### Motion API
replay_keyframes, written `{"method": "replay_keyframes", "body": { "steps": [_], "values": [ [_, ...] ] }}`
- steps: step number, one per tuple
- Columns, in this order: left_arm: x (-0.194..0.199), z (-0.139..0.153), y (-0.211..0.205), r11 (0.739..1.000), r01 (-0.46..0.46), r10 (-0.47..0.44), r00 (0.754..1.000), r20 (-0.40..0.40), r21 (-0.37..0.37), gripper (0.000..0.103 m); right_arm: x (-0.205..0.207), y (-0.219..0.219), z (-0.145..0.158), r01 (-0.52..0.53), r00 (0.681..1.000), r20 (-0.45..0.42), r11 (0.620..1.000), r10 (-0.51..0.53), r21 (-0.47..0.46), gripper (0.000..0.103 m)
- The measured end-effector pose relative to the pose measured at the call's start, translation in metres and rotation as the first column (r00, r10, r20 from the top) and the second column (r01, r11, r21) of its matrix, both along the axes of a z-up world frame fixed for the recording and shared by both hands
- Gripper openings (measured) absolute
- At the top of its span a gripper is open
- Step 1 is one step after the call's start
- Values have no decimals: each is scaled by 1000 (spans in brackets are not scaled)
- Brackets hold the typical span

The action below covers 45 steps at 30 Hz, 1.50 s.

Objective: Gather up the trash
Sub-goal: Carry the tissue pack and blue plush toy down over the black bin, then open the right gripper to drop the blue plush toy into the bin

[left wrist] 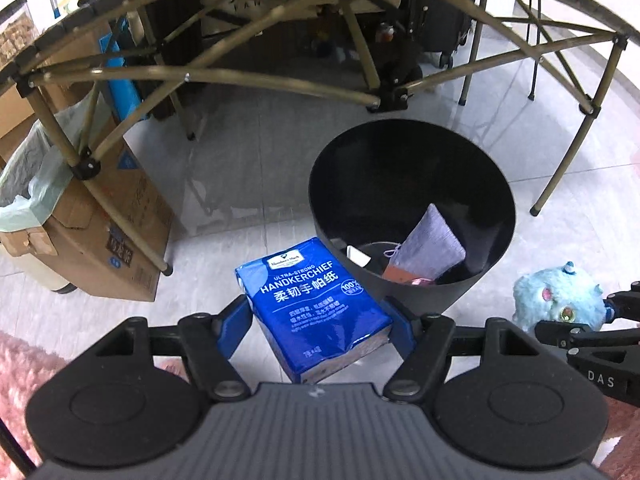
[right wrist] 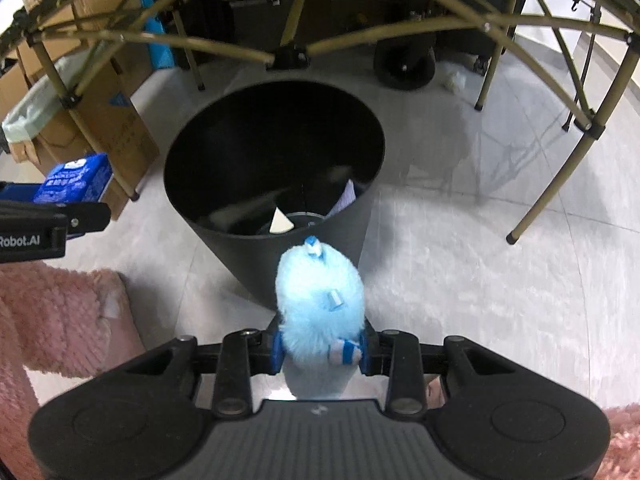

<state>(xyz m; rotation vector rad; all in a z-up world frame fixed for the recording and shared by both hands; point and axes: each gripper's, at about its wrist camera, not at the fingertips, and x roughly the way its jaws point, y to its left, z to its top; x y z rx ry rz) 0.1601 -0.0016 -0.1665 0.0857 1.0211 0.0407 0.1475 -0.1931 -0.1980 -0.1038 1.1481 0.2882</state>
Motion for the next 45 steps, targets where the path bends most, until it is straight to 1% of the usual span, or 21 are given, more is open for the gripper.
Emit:
{"method": "replay_keyframes", "body": {
  "steps": [7,13,19,23,32,42,45],
  "values": [
    [9,-8,6,1000,-25,25,1000,-19,3,72,6,7,-9,-16,999,-31,1000,15,-19,33],
    [14,-12,6,999,-36,36,999,-28,4,72,12,10,-10,-23,999,-27,1000,22,-21,33],
    [17,-13,5,999,-41,42,999,-20,17,72,17,11,-5,-19,1000,4,1000,19,-7,33],
    [21,-13,8,998,-58,59,998,-18,18,72,24,11,5,-19,998,55,1000,19,3,33],
    [35,-12,13,995,-101,102,995,-14,22,72,52,20,19,-25,991,130,999,21,34,33],
    [53,-9,15,991,-133,133,991,-5,17,72,80,40,24,-66,986,154,997,60,36,33],
    [59,-8,14,990,-136,136,991,12,32,72,90,47,22,-79,985,157,996,74,27,33]
  ]
}}
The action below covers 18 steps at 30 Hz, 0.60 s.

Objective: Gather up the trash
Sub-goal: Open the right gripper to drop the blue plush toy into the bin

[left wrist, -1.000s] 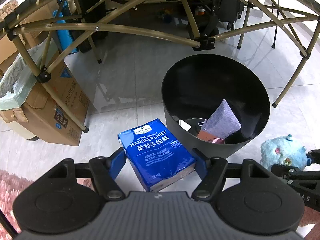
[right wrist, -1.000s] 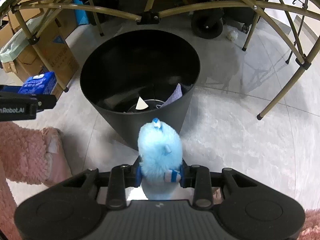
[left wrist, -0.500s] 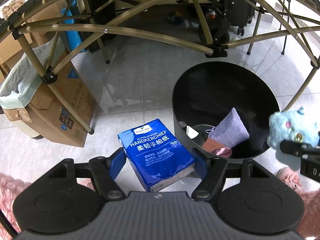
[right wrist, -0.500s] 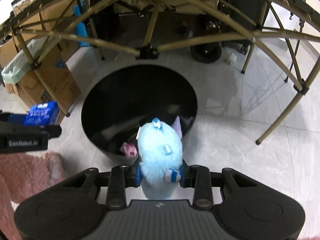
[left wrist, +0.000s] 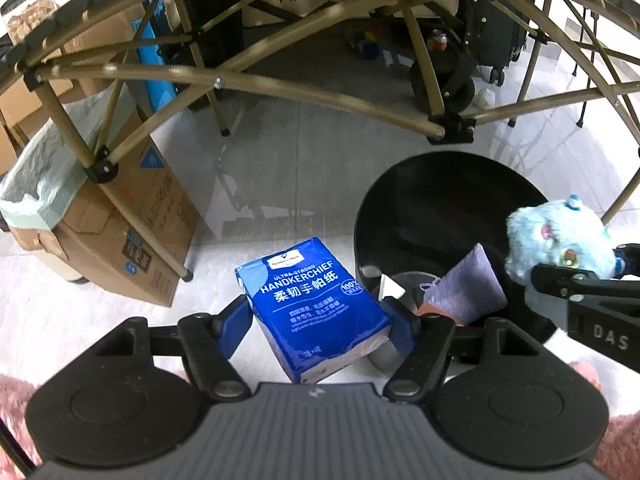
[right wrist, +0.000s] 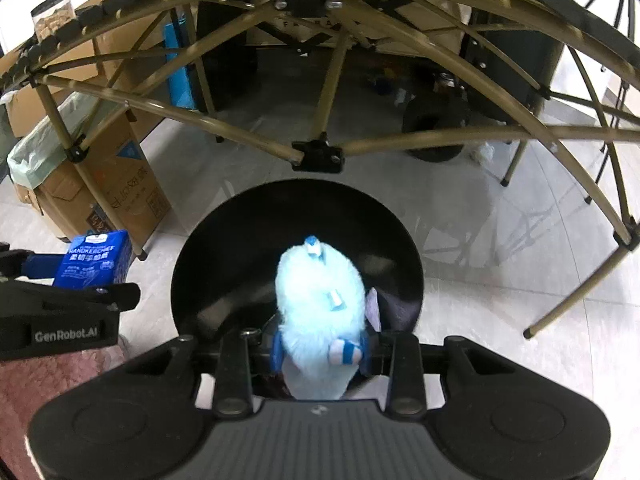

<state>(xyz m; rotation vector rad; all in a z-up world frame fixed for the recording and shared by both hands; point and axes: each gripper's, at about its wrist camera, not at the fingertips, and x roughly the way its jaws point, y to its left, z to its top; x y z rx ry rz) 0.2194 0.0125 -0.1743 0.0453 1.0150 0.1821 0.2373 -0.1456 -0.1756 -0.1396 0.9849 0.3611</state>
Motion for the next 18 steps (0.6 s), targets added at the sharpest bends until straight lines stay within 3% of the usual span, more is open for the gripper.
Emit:
{"method": "replay_keyframes", "body": {
  "steps": [18],
  "values": [
    [19,-7,14,998,-59,59,998,-20,7,72,36,23,-22,-11,1000,-23,1000,11,-18,36]
  ]
}}
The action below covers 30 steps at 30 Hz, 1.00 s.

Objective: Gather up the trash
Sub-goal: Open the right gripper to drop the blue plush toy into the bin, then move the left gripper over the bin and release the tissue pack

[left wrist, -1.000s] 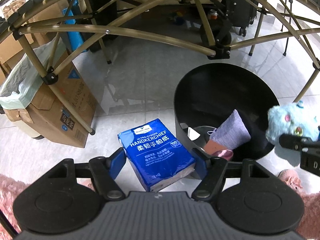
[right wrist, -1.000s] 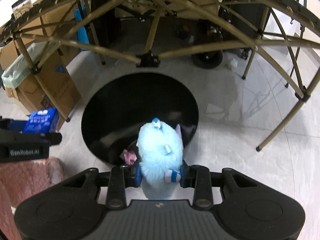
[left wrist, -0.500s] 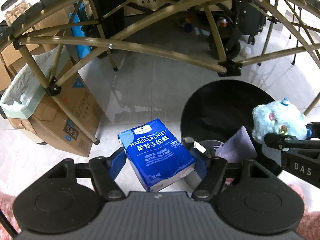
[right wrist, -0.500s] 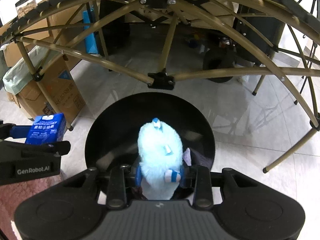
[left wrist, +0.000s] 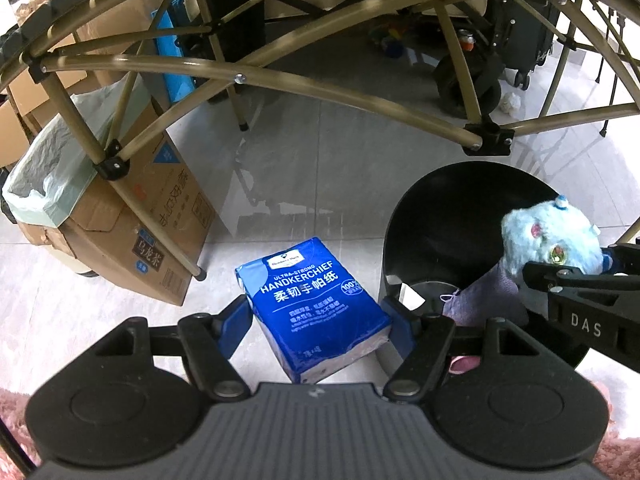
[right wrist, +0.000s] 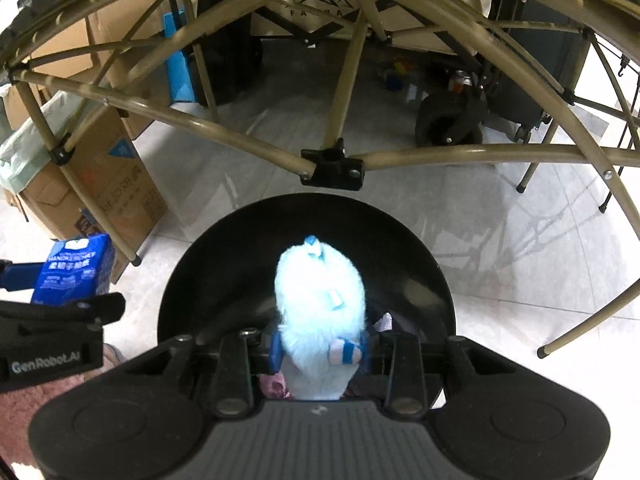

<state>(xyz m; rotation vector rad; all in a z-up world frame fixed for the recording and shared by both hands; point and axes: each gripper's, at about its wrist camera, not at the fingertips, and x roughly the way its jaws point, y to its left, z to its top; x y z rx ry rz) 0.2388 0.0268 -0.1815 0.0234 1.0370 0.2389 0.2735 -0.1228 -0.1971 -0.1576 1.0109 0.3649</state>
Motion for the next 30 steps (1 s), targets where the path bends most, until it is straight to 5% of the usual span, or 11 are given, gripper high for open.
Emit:
{"method": "replay_keyframes", "body": {
  "steps": [2,4,6,30],
  "values": [
    [-1,1,-1,1000,3,-3,1000,1,-2,72,0,-1,-3,3,1000,-4,1000,-3,-6,42],
    [-1,1,-1,1000,5,-5,1000,2,-1,72,1,-3,-4,16,1000,-9,1000,-16,-11,83],
    [-1,0,-1,1000,5,-5,1000,1,-1,72,1,-3,-4,19,1000,-6,1000,-19,-21,100],
    [-1,0,-1,1000,8,-8,1000,-2,-3,72,0,-14,-2,55,998,8,996,-54,-75,103]
  ]
}}
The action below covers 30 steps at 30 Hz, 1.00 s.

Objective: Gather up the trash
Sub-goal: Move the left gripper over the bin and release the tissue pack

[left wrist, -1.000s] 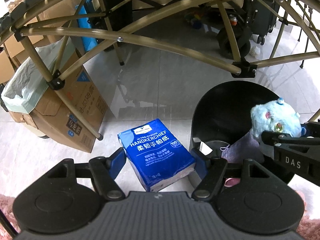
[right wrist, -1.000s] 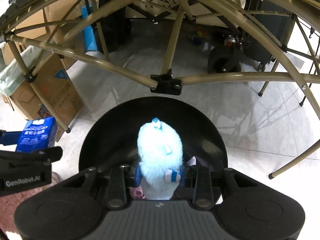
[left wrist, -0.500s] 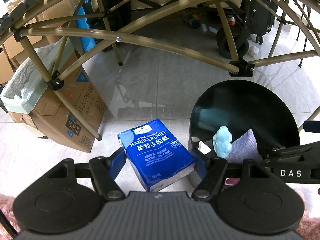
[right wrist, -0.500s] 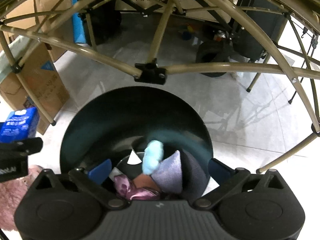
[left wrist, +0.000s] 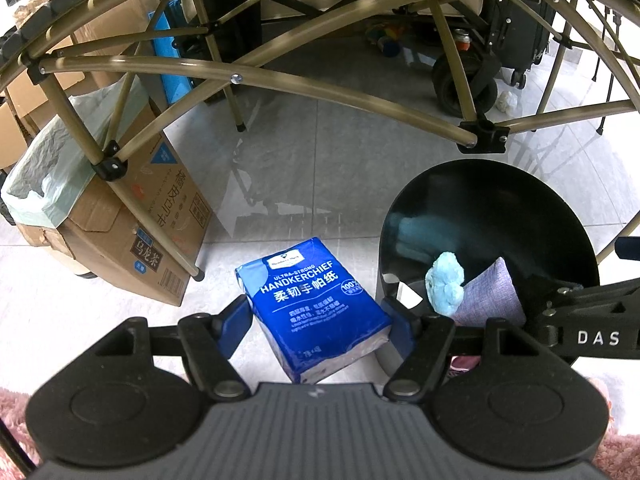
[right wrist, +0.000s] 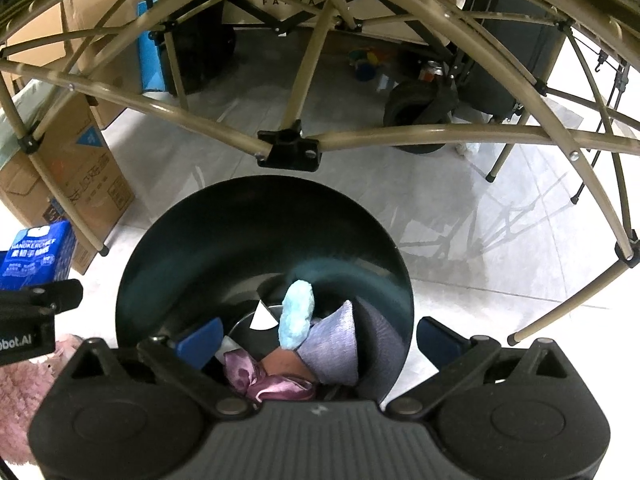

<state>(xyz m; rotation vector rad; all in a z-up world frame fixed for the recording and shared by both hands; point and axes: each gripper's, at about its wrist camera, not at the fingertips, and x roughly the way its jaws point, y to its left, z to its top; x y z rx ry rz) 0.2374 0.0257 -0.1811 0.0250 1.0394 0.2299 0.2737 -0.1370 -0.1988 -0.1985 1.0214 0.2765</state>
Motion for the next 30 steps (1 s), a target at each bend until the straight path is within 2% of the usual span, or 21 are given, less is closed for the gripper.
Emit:
{"method": "replay_keyframes", "body": {
  "steps": [14,21,30],
  "values": [
    [3,7,-12,999,36,-36,999,13,-4,72,0,-28,25,60,997,59,998,-58,-18,103],
    [19,11,-35,996,95,-94,995,34,-1,72,2,-62,38,152,986,69,988,-154,35,103],
    [36,7,-68,984,175,-175,984,17,-42,72,1,-107,60,265,955,122,962,-272,74,103]
  ]
}}
